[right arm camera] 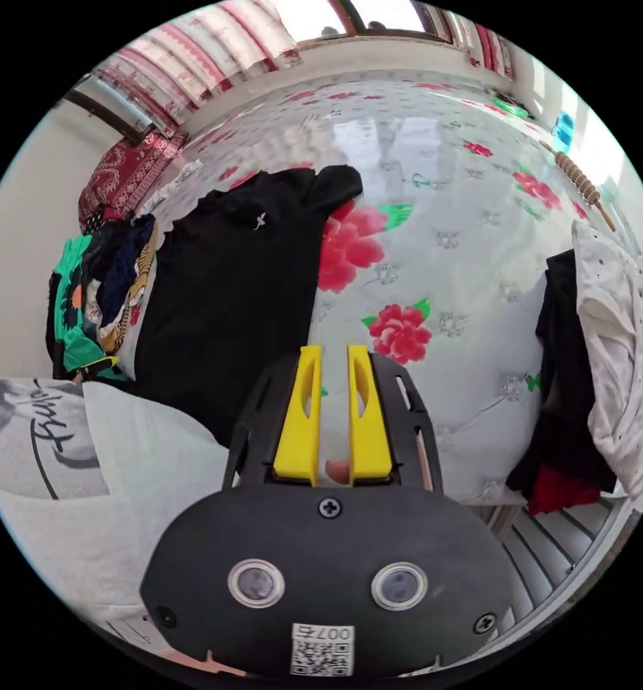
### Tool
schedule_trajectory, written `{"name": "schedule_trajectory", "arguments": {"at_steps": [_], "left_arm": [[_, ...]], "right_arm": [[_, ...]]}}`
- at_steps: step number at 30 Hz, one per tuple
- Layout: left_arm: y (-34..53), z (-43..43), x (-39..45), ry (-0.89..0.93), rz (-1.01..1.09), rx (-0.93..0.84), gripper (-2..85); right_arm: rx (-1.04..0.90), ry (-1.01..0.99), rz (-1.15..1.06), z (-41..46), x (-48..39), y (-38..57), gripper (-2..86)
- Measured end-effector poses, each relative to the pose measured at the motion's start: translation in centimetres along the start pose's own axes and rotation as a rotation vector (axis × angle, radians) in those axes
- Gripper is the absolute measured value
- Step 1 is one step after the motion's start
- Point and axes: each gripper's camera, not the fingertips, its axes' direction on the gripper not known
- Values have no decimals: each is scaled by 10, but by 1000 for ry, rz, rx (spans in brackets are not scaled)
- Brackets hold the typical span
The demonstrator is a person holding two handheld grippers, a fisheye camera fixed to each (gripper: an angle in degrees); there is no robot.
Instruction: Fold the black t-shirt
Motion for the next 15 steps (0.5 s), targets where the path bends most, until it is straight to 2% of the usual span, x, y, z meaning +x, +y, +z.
{"name": "schedule_trajectory", "arguments": {"at_steps": [6, 15], "left_arm": [[-134, -3, 29, -29, 64, 69, 76], [-305, 35, 46, -153, 46, -1, 99]], "right_arm": [[72, -10, 38, 22, 20, -131, 45], [-32, 28, 92, 100, 49, -285, 43]]}}
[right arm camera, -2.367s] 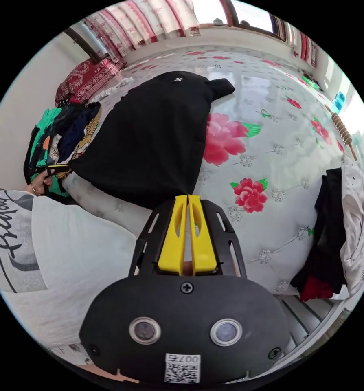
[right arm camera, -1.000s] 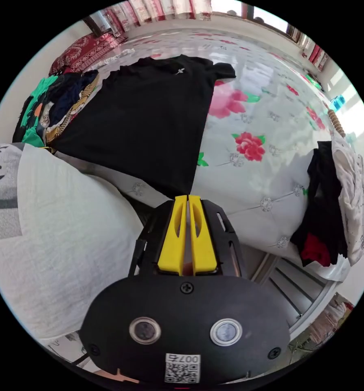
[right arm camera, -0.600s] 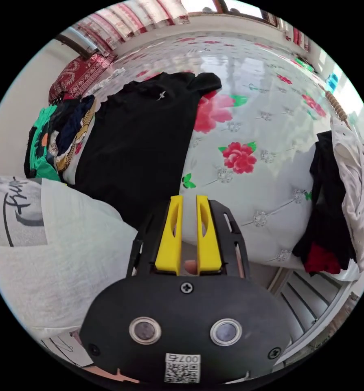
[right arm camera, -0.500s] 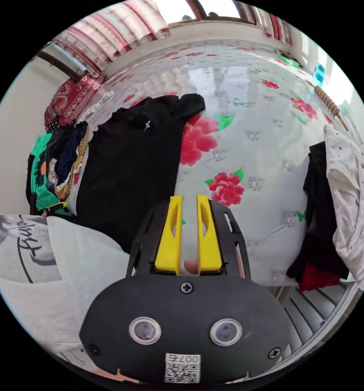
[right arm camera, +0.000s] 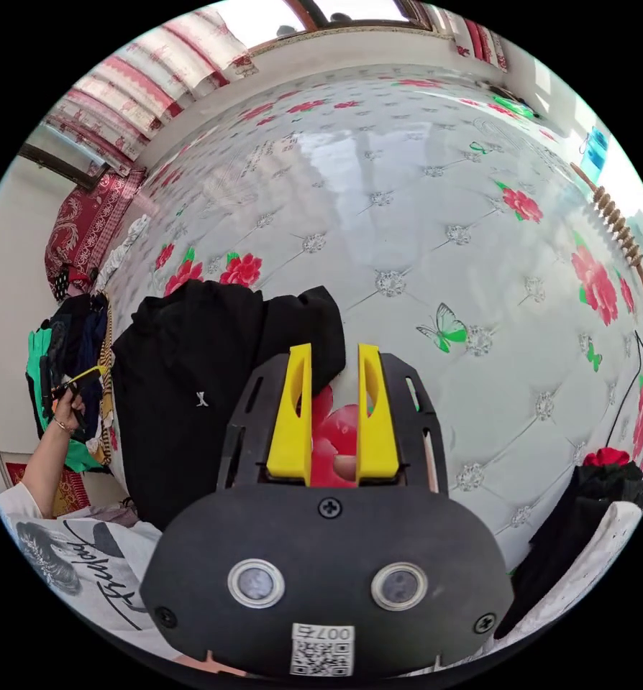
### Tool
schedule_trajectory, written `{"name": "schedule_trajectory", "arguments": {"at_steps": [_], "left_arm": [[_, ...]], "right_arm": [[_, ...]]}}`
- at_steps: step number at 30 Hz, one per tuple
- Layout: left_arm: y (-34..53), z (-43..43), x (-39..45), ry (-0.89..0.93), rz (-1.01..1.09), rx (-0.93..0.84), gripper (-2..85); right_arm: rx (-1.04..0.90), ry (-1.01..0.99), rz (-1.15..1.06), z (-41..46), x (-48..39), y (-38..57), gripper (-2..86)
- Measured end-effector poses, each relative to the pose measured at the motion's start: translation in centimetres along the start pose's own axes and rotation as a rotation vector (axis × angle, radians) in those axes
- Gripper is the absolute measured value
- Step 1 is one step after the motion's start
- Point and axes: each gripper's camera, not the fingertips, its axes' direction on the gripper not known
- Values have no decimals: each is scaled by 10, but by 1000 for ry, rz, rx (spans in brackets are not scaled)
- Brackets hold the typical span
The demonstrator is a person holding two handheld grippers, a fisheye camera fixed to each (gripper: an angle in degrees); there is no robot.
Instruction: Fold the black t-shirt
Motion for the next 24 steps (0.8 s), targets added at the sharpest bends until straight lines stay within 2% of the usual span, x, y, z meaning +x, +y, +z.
{"name": "schedule_trajectory", "arguments": {"at_steps": [3, 5, 7, 10, 13, 16, 19, 21, 24], "left_arm": [[-28, 18, 12, -63, 8, -55, 96], [-35, 19, 22, -87, 43, -21, 79], [-40, 19, 33, -136, 58, 5, 25], [-45, 14, 35, -238, 50, -3, -3], [-42, -1, 23, -199, -6, 52, -7], [-38, -8, 15, -128, -62, 77, -8], [-39, -16, 12, -185, -101, 69, -7], [-40, -28, 12, -213, -97, 100, -5], [-49, -53, 26, -180, -13, 180, -2]], "right_arm": [[-73, -39, -14, 30, -6, -27, 35], [-48, 3, -71, 37, -23, -31, 18], [-72, 34, -102, 39, -31, -32, 8], [134, 161, -39, -5, -27, -22, 2], [297, 229, 27, -57, -12, 0, 0], [225, 191, 52, -51, 0, 13, 3], [76, 236, 79, -25, 7, 10, 14], [134, 233, 100, -30, 7, 7, 21], [199, 131, -27, -32, -16, -16, 29]]}}
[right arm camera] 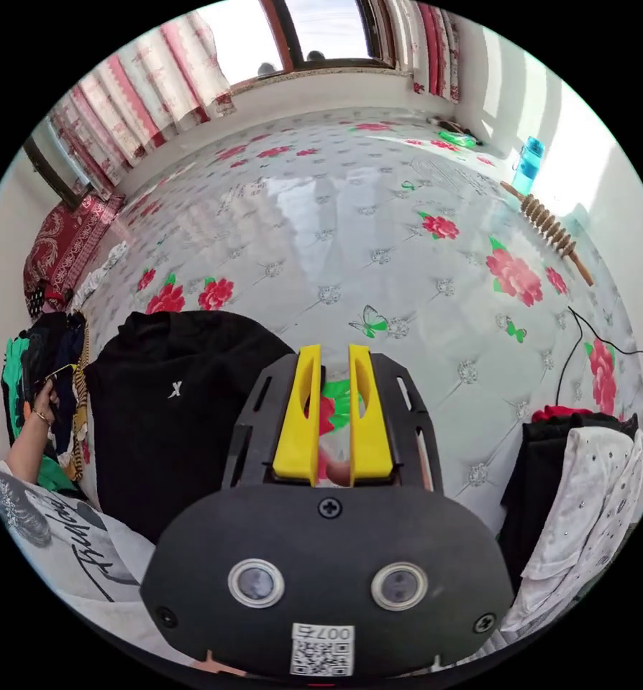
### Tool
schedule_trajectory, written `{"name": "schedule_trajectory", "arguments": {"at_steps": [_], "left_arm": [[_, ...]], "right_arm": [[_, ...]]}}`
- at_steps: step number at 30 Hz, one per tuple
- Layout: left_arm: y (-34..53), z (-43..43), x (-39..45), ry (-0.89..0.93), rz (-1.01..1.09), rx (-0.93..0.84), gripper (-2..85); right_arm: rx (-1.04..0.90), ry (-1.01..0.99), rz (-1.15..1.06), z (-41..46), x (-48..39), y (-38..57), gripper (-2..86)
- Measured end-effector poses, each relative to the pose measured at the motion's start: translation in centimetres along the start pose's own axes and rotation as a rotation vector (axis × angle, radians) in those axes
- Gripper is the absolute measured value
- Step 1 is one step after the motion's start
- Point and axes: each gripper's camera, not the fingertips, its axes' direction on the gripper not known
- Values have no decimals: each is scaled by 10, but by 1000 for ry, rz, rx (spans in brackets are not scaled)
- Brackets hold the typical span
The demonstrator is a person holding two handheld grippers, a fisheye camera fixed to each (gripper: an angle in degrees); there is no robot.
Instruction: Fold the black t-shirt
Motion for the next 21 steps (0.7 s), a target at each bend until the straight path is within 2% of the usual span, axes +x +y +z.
{"name": "schedule_trajectory", "arguments": {"at_steps": [6, 10, 15, 17, 21], "left_arm": [[-50, -2, 76, 218, 354, 46, 36], [-78, 25, 132, 232, 532, -26, 53], [-92, 54, 165, 180, 613, -119, 26], [-93, 55, 170, 152, 663, -108, 2], [-106, 49, 158, 185, 617, -100, -8]], "right_arm": [[-71, -136, -497, 56, -104, -66, 35], [-222, -211, -745, 107, -167, -88, 38], [-345, -242, -813, 149, -193, -91, 24], [-317, -166, -784, 155, -191, -98, 9], [-247, -187, -700, 149, -178, -123, 1]]}}
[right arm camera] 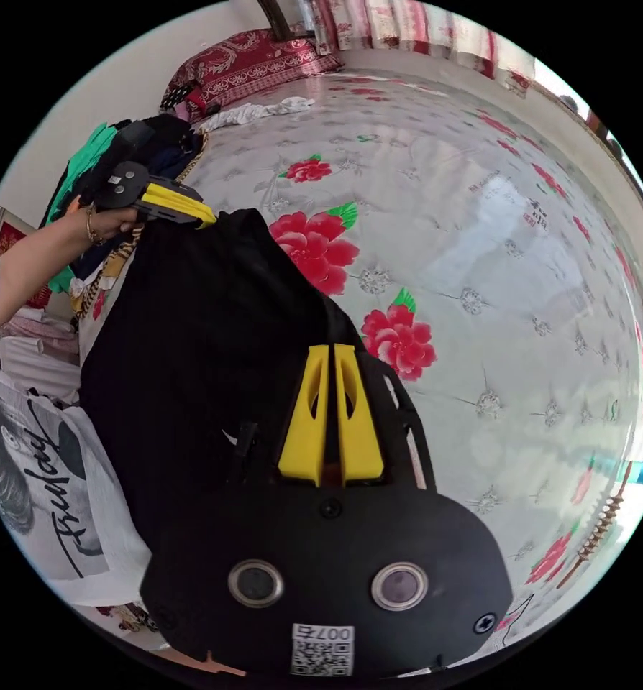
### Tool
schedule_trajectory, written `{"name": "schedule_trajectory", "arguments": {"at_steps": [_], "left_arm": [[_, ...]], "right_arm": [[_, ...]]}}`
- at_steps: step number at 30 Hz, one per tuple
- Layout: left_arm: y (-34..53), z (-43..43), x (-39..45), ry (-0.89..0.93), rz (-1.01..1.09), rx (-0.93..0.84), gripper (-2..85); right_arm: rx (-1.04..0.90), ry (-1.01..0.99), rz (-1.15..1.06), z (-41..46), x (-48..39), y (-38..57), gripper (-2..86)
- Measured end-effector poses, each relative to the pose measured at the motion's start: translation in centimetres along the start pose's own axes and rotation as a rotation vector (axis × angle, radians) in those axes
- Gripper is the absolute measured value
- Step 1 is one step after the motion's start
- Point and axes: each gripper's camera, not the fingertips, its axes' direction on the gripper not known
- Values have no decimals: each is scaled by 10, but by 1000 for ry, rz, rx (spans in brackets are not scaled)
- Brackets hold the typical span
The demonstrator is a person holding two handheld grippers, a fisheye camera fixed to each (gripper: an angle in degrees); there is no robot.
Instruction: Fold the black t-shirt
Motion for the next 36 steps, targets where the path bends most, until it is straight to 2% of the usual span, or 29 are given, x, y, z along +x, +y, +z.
{"name": "schedule_trajectory", "arguments": {"at_steps": [2, 5, 8, 9, 10, 12, 16, 21, 23, 26, 31, 33, 35, 36], "left_arm": [[1, -12, -11, 31, -45, 55, -9], [3, -24, -32, 92, -146, 116, -9], [5, -5, -42, 98, -217, 27, -10], [7, 10, -42, 93, -231, -52, -10], [13, 5, -42, 100, -249, 34, -10], [18, 8, -43, 90, -296, 5, -10], [44, -5, -34, -47, -325, 65, -10], [108, -27, -25, -30, -506, 157, -9], [137, -28, -18, -43, -575, 150, -8], [174, -23, -6, -95, -635, 94, -2], [200, 8, -7, -66, -706, -48, 6], [201, 11, -5, -109, -683, -25, -1], [199, 14, -5, -170, -642, -89, -6], [200, 17, -6, -255, -644, -167, -8]], "right_arm": [[76, -34, 42, -13, 16, -9, 0], [79, -109, 89, -11, 34, -24, 1], [-36, -116, 156, 18, 47, -37, 8], [-50, -112, 170, 23, 49, -37, 10], [-57, -100, 201, 27, 54, -35, 16], [36, -118, 233, 15, 59, -25, 23], [210, -73, 353, -28, 72, 33, 34], [165, 70, 554, -48, 85, 139, 39], [129, 37, 697, -44, 93, 194, 39], [130, -44, 799, -39, 93, 237, 39], [59, -185, 775, -15, 87, 242, 18], [-31, -111, 726, -7, 83, 234, 8], [-82, 102, 693, -15, 82, 231, 3], [-82, 129, 691, -18, 83, 232, 2]]}}
